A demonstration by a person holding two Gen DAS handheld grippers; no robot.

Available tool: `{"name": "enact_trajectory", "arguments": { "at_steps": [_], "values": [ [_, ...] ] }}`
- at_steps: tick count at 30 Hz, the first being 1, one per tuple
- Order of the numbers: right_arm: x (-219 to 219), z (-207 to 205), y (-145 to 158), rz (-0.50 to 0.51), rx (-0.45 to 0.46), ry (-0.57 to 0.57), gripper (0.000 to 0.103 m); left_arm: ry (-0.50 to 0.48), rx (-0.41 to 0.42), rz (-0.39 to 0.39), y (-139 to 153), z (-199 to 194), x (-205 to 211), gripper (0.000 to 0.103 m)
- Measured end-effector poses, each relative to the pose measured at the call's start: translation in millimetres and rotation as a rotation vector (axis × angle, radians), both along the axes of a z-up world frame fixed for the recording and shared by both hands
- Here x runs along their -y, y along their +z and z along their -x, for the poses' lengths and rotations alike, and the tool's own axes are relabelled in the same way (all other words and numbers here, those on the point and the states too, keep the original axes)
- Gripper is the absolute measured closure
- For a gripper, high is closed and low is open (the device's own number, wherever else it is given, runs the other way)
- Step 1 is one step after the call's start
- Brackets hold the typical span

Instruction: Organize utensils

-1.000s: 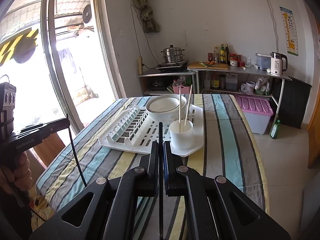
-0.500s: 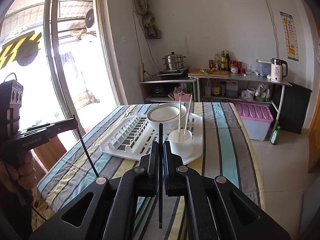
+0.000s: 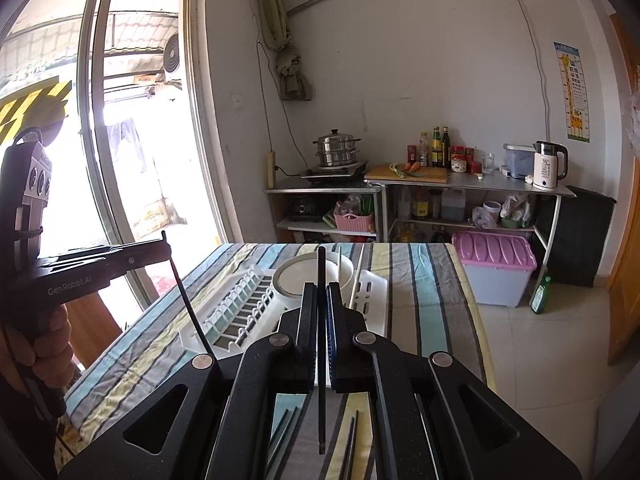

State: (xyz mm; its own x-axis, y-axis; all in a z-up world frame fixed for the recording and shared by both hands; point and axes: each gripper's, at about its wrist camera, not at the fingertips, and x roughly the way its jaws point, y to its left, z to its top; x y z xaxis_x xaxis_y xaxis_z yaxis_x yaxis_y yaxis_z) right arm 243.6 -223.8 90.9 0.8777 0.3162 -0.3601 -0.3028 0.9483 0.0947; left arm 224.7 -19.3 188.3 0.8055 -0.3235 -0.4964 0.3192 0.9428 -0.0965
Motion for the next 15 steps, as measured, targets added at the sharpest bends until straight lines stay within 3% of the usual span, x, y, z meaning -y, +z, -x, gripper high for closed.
{"name": "enact_trajectory", "arguments": {
  "at_steps": [15],
  "values": [
    [0.4, -57.4, 37.9, -0.044, 0.051, -0.015, 0.099, -0.022, 0.004, 0.022, 32.7, -72.6, 32.8, 0.099]
  ]
}}
